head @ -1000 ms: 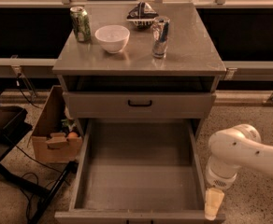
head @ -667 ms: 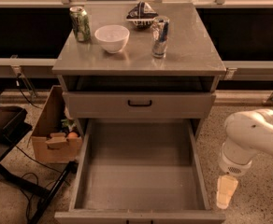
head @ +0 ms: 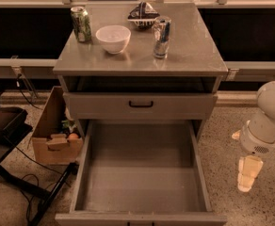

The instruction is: Open middle drawer

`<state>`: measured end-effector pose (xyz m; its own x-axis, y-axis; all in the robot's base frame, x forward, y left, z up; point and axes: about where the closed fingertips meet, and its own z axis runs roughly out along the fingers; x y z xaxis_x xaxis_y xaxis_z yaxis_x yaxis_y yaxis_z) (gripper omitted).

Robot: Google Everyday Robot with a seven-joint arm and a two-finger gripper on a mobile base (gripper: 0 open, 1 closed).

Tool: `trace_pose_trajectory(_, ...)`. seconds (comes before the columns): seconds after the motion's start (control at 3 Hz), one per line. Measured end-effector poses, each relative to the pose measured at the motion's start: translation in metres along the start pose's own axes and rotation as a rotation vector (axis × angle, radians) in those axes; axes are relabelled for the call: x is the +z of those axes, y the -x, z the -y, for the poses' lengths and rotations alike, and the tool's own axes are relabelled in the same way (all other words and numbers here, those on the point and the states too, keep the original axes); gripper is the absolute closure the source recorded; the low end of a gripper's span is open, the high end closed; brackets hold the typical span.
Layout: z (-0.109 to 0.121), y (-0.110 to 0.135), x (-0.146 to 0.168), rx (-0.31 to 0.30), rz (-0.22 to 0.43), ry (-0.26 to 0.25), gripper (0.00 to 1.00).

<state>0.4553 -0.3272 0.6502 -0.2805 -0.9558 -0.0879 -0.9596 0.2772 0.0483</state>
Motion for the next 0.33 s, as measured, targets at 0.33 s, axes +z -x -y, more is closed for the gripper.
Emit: trace_pose_trajectory(0.33,0.0,0.0,0.0,0.0,0.0,0.0,0.0)
